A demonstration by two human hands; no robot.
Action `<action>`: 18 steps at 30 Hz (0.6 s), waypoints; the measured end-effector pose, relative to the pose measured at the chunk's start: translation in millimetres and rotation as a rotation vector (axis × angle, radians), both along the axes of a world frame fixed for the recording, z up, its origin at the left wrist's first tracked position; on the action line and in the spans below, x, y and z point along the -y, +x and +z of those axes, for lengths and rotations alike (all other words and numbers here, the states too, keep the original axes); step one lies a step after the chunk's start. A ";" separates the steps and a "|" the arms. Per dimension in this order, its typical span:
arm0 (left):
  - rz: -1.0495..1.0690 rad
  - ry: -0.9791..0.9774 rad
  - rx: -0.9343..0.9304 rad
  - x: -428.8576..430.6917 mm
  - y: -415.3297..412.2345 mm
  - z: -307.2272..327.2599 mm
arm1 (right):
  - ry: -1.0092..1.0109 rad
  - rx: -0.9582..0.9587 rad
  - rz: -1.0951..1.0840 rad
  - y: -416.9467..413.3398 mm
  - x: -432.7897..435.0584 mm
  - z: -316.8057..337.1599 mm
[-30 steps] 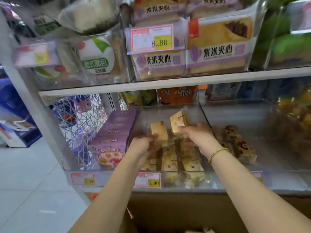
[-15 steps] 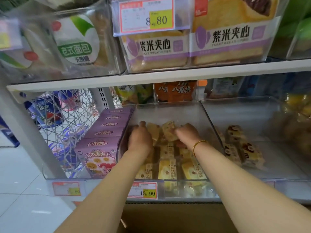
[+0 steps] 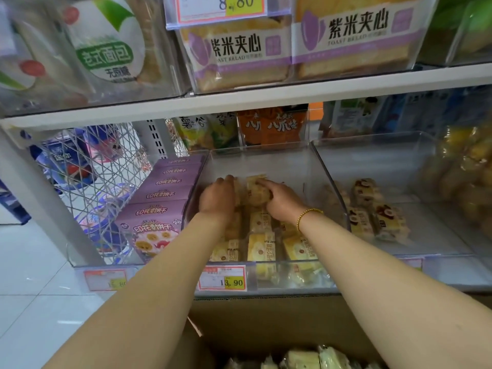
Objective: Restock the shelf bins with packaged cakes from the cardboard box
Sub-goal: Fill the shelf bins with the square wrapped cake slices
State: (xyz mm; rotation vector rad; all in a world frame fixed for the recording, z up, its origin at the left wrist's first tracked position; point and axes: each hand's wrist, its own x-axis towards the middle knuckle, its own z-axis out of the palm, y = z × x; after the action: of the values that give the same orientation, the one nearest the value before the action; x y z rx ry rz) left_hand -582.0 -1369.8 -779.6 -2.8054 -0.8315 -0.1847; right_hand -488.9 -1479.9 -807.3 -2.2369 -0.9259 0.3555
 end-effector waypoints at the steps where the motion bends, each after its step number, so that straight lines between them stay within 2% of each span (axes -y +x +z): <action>1: 0.004 -0.039 -0.011 -1.8 0.2 1.9 | -0.049 0.015 0.024 -1.2 -1.3 0.2; 4: -0.030 -0.183 -0.050 3.7 -13.0 8.5 | -0.244 0.090 0.090 -7.7 -1.8 0.9; 6: -0.156 -0.186 0.111 23.5 -35.2 8.8 | -0.252 0.171 0.079 -17.1 7.9 8.1; 9: -0.356 -0.215 0.499 73.5 -95.4 -1.2 | -0.022 0.365 0.002 -52.6 49.0 19.6; 11: -0.460 -0.357 0.588 102.5 -137.8 -10.2 | 0.252 0.584 -0.085 -88.7 87.7 20.9; 13: -0.502 -0.541 0.496 114.1 -165.2 -34.5 | 0.481 0.613 -0.074 -123.6 123.2 10.7; 14: -0.482 -0.592 0.407 116.4 -173.4 -50.8 | 0.503 0.590 -0.026 -139.3 138.7 -0.5; 16: -0.381 -0.685 0.226 116.9 -181.0 -85.1 | 0.367 0.519 0.042 -163.0 160.1 -38.2; 18: -0.233 -0.794 0.056 113.6 -182.7 -117.2 | 0.055 0.362 0.084 -176.8 176.2 -80.9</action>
State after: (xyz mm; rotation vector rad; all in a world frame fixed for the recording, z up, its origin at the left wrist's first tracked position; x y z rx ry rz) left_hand -764.7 -1483.5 -896.8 -3.6574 -0.6886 0.0531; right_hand -665.7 -1656.1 -888.2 -2.2554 -1.2032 -0.0425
